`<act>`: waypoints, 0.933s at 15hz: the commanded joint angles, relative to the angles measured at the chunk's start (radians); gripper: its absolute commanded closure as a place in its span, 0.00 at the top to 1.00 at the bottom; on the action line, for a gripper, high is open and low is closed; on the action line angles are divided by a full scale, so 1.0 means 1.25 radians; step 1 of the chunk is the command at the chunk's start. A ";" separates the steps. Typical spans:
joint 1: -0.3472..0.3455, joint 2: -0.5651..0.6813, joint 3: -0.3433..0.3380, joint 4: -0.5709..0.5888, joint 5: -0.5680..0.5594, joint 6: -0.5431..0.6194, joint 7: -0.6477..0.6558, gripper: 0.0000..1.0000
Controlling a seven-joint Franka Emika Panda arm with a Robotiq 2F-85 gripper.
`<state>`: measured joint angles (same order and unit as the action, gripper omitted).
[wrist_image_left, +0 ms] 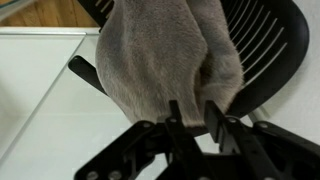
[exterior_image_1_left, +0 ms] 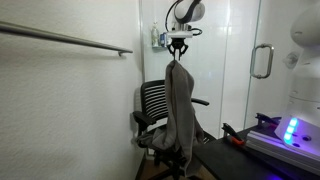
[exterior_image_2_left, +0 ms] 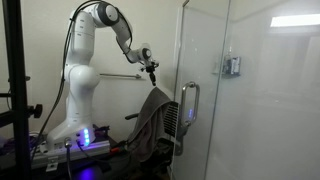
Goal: Put the towel on the chair and close the door
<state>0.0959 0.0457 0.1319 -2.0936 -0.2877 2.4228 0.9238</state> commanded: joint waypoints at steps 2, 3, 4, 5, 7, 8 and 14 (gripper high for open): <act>0.033 -0.020 0.004 -0.004 0.014 0.037 -0.026 0.70; 0.041 -0.024 0.010 0.015 0.046 -0.053 -0.070 0.78; 0.047 -0.032 0.014 0.027 0.051 -0.126 -0.103 0.84; 0.051 -0.063 0.014 0.020 0.031 -0.195 -0.096 0.92; 0.052 -0.136 0.018 -0.009 -0.001 -0.323 -0.085 1.00; 0.049 -0.168 0.022 -0.014 -0.019 -0.392 -0.077 1.00; 0.017 -0.351 0.085 0.048 -0.148 -0.821 -0.018 1.00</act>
<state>0.1558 -0.2908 0.1830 -2.0576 -0.4129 1.5887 0.8791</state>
